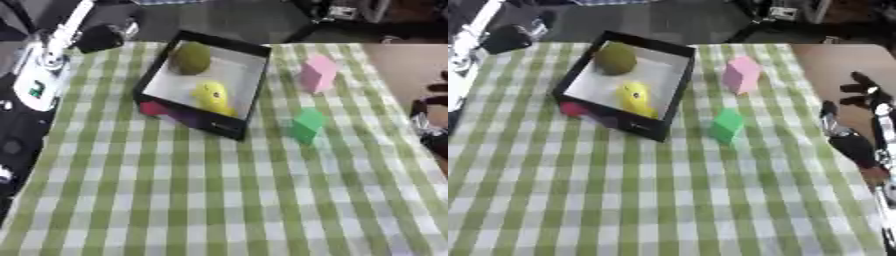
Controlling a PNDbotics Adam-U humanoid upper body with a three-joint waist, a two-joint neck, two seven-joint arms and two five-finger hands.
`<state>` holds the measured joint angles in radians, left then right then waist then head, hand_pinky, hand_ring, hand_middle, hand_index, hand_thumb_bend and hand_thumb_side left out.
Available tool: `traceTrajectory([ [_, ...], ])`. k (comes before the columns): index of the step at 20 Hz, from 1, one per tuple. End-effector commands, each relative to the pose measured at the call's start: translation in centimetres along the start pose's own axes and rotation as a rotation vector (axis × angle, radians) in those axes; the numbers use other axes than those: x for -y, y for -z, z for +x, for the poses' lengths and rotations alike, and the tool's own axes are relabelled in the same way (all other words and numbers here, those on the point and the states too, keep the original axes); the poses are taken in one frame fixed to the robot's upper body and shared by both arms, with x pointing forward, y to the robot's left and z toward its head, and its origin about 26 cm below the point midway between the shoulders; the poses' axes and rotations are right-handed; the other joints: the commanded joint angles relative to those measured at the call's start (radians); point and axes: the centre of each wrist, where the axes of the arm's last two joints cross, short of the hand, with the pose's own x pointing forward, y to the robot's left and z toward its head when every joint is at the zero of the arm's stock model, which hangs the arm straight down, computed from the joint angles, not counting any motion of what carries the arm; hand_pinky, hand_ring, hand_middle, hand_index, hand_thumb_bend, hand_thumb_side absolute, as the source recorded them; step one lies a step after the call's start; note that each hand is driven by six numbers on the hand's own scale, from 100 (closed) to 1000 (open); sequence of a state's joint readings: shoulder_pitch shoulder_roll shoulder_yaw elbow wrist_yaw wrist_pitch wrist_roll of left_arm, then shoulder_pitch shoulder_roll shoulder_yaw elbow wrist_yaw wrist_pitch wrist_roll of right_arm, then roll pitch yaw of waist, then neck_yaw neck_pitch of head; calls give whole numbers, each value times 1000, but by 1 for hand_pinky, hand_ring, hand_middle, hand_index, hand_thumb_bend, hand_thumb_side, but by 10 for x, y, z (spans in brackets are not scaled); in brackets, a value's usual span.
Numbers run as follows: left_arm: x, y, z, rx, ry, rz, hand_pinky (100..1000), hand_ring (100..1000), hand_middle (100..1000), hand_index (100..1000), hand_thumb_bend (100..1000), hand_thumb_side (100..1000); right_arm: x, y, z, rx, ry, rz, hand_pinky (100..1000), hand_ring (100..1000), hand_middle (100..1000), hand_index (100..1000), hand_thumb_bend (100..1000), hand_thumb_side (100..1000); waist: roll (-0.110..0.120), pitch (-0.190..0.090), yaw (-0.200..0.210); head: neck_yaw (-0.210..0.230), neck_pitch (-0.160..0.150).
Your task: Pick up objects on the table and place them in the box.
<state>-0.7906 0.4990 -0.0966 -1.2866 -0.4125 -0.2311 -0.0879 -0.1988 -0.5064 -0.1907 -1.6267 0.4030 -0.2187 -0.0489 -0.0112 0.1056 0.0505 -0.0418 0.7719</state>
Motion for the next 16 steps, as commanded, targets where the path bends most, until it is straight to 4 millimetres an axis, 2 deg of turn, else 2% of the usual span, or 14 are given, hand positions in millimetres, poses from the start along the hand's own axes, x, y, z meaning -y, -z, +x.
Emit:
traceTrajectory([
  [1,-39,-20,18,53,-82,69,686,669,685,899,334,803,42,32,3,73,-113,29,843,736,786,958,183,470,-10,-15,11,-15,-2],
  [5,-30,-64,17,1,-172,75,666,642,658,899,297,847,73,82,6,111,-158,116,854,798,823,965,195,480,-10,-10,47,-61,-2],
  [7,-20,-83,14,-47,-226,101,656,625,638,895,286,856,78,107,5,105,-176,181,861,818,838,968,205,490,-12,-7,66,-80,-2],
  [12,6,-113,16,-120,-342,138,644,608,617,897,267,898,63,153,-11,-30,-197,277,880,866,883,974,214,522,-19,7,117,-133,-2],
  [16,29,-123,27,-140,-458,167,638,600,607,898,270,921,47,161,-39,-224,-181,216,888,877,891,971,211,537,-23,19,171,-191,-2],
])
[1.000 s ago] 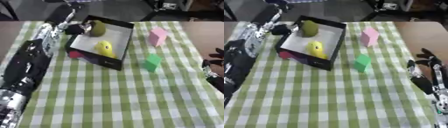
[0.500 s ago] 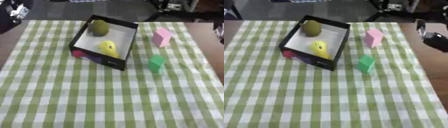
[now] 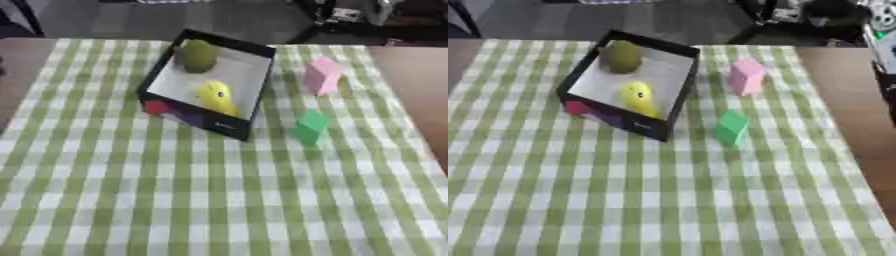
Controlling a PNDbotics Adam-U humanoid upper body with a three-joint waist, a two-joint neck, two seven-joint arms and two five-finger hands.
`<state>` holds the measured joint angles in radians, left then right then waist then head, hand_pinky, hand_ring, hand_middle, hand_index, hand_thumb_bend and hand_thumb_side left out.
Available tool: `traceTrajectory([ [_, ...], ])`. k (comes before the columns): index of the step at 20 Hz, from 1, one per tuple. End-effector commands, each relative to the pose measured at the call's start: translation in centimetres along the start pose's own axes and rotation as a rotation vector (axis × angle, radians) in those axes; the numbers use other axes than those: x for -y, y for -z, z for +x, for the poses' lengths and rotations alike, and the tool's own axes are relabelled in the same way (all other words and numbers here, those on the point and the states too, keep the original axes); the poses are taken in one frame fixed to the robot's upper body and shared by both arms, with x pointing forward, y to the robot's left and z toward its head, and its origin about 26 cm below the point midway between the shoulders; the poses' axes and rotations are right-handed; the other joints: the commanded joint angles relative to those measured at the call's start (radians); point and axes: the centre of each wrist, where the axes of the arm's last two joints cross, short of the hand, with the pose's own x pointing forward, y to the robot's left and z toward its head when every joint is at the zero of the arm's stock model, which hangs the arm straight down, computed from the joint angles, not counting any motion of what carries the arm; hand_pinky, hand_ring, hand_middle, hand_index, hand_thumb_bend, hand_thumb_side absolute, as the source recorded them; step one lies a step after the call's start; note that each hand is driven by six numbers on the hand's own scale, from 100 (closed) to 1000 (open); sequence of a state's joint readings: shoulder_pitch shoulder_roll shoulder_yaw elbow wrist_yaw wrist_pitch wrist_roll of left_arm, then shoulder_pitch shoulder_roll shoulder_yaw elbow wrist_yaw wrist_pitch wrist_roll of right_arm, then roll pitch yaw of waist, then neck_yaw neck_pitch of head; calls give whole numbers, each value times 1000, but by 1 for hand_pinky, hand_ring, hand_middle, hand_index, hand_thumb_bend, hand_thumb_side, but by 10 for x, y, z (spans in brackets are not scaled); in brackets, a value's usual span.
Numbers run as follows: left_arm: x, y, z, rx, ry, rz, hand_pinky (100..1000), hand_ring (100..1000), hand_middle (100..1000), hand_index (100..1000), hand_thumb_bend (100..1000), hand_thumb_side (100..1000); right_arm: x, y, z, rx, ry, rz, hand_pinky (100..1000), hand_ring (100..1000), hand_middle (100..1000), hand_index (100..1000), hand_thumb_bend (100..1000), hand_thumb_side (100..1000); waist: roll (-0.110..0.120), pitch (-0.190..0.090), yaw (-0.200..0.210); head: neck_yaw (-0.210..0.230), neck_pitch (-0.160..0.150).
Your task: Pick up objects on the table and place them in the box.
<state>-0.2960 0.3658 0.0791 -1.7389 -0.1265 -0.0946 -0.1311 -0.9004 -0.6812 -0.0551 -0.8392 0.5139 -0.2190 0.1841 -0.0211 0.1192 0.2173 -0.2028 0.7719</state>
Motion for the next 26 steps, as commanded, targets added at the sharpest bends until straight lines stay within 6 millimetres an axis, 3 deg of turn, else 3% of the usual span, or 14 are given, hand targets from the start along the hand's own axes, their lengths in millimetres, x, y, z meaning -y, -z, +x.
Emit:
traceTrajectory([
  [1,9,-4,8,14,-69,33,637,599,605,899,271,927,-4,4,-20,-151,12,-56,889,877,890,971,212,542,-14,10,20,-46,-2],
  [5,23,-14,4,-27,-136,35,636,597,603,900,266,949,-19,9,-28,-283,17,-162,898,884,893,970,224,545,-19,23,64,-95,-2],
  [10,26,-15,4,-30,-141,14,637,597,603,902,261,961,-38,9,-31,-402,-20,-173,939,923,918,977,258,588,-20,30,90,-127,-2],
  [13,27,-16,3,-41,-141,4,637,597,603,904,258,968,-45,8,-33,-445,-23,-67,940,926,921,980,259,610,-24,31,90,-131,-2],
  [21,28,-20,-1,-72,-129,-7,637,595,600,906,190,1000,-29,8,-31,-425,-8,158,945,936,934,987,263,638,-28,26,74,-125,-2],
  [26,28,-20,-2,-77,-127,-12,637,594,599,908,174,1000,-31,8,-31,-416,-51,352,951,934,942,990,299,621,-25,22,67,-123,-2],
])
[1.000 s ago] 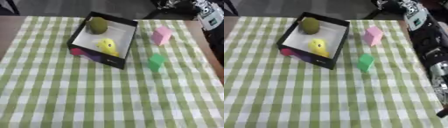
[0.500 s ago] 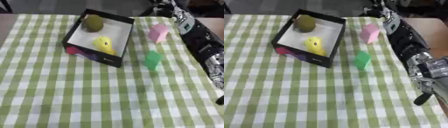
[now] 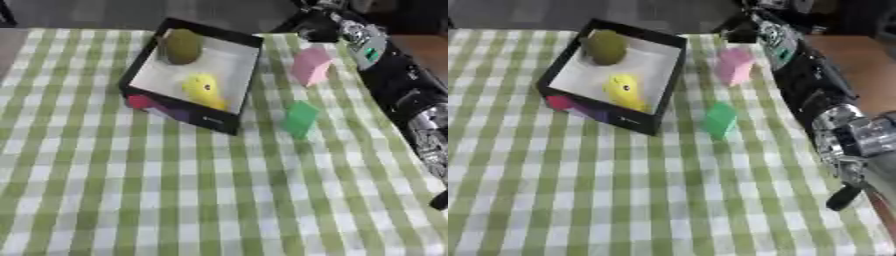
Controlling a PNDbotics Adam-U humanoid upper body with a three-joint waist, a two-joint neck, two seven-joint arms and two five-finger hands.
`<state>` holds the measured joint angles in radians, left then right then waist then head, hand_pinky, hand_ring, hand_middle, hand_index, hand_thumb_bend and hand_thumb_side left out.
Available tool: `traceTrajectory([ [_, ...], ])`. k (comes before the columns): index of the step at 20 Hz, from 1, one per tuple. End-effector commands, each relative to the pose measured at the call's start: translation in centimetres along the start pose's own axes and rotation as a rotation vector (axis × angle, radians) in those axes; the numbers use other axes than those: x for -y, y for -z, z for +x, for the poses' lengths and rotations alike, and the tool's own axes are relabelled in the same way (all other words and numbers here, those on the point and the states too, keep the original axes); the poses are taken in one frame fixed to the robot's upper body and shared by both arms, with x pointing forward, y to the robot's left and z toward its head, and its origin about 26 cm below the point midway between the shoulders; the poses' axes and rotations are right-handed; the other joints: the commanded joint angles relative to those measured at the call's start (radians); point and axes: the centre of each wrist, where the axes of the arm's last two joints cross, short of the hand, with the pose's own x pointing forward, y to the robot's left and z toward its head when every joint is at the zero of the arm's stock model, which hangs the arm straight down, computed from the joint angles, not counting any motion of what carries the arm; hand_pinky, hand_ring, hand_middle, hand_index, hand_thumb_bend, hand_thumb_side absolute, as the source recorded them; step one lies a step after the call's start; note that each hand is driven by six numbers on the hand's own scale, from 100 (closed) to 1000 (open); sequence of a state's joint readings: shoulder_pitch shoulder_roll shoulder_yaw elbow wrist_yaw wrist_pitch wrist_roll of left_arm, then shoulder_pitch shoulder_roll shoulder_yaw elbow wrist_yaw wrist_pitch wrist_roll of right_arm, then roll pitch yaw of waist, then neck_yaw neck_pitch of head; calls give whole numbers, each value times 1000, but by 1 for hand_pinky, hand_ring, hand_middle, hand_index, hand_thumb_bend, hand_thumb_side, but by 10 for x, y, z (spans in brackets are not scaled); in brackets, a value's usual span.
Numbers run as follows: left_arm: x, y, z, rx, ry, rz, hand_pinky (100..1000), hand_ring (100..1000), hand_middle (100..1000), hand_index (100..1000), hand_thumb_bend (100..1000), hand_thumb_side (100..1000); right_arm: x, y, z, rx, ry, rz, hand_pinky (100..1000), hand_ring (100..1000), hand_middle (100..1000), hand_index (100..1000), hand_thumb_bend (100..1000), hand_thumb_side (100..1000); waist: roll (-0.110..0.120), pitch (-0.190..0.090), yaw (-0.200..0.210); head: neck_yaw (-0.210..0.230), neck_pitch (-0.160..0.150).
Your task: Pick up objects on the table and place them in the box.
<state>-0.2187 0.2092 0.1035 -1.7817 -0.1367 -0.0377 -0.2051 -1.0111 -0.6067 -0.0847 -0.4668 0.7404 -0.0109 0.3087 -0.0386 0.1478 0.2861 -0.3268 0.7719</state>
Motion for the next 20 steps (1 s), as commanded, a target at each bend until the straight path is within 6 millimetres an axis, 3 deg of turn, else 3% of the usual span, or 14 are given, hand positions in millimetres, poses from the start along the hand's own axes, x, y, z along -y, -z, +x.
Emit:
traceTrajectory([
  [1,-4,1,4,10,18,3,637,593,599,908,171,1000,24,-6,-1,-2,-76,61,952,936,945,990,312,614,-7,-7,-3,1,-2],
  [8,-3,1,4,10,19,-2,637,593,599,910,160,1000,24,-7,-1,-82,-251,214,942,929,951,985,355,565,-4,-6,-9,1,-2],
  [14,-3,0,3,7,19,-1,638,593,599,911,154,1000,35,-10,8,-82,-350,225,931,924,949,986,370,543,-3,-9,-15,3,-2],
  [16,-3,0,3,6,20,-2,638,593,599,911,153,1000,40,-12,12,-71,-384,208,856,792,892,953,350,463,-4,-11,-17,3,-2],
  [17,-3,0,3,6,20,-2,638,593,599,911,150,1000,42,-13,14,-64,-395,198,811,666,815,903,298,367,-4,-11,-18,3,-2],
  [20,-3,0,2,1,19,-2,638,594,599,911,148,1000,52,-17,23,-16,-425,122,738,491,696,786,216,215,-5,-13,-18,4,-2],
])
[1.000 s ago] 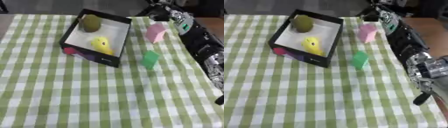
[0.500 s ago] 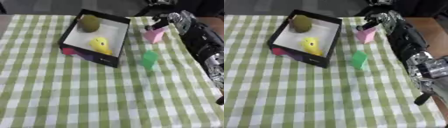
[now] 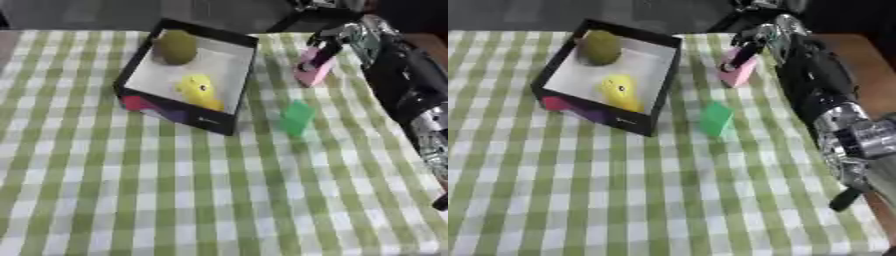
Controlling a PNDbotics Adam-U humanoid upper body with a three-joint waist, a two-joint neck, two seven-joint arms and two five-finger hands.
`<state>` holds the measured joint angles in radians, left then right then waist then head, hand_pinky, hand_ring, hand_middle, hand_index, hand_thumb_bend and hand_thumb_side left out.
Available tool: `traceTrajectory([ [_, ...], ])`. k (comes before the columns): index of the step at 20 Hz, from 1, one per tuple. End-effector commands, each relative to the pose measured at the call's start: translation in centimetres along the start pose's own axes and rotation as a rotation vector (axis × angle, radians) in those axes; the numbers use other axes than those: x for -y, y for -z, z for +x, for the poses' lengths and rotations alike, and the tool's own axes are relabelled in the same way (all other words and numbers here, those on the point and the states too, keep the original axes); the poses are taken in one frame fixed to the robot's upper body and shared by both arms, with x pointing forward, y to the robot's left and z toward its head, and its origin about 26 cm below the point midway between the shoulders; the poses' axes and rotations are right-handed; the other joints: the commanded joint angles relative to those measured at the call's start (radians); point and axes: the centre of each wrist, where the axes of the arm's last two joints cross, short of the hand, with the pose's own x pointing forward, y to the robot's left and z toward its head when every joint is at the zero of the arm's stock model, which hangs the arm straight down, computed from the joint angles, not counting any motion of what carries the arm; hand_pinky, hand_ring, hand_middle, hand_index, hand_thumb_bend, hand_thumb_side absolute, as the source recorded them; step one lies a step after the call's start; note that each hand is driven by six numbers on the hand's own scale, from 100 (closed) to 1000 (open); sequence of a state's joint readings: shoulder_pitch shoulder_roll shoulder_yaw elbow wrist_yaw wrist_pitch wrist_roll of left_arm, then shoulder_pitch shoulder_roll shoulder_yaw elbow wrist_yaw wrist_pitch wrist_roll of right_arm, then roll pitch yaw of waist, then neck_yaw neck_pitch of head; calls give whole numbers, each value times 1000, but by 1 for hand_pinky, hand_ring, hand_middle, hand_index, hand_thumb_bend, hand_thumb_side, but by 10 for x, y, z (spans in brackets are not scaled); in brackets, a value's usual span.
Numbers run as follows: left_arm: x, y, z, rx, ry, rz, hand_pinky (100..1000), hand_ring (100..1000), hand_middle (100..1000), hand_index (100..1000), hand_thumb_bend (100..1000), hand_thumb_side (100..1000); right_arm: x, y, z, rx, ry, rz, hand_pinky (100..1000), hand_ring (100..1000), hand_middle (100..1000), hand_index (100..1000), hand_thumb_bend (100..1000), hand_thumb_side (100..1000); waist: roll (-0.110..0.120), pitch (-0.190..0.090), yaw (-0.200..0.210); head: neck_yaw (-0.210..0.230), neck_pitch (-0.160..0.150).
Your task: Pick up objects on the table and place them in the box.
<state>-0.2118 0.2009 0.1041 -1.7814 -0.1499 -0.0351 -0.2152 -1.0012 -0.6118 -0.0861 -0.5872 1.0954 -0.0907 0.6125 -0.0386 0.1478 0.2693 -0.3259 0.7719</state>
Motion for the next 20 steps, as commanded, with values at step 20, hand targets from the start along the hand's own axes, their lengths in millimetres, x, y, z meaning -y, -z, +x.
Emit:
traceTrajectory([
  [20,1,4,6,29,-7,-16,644,594,600,910,136,1000,57,-28,152,613,-101,-377,806,686,759,905,226,441,3,-11,36,-36,-2],
])
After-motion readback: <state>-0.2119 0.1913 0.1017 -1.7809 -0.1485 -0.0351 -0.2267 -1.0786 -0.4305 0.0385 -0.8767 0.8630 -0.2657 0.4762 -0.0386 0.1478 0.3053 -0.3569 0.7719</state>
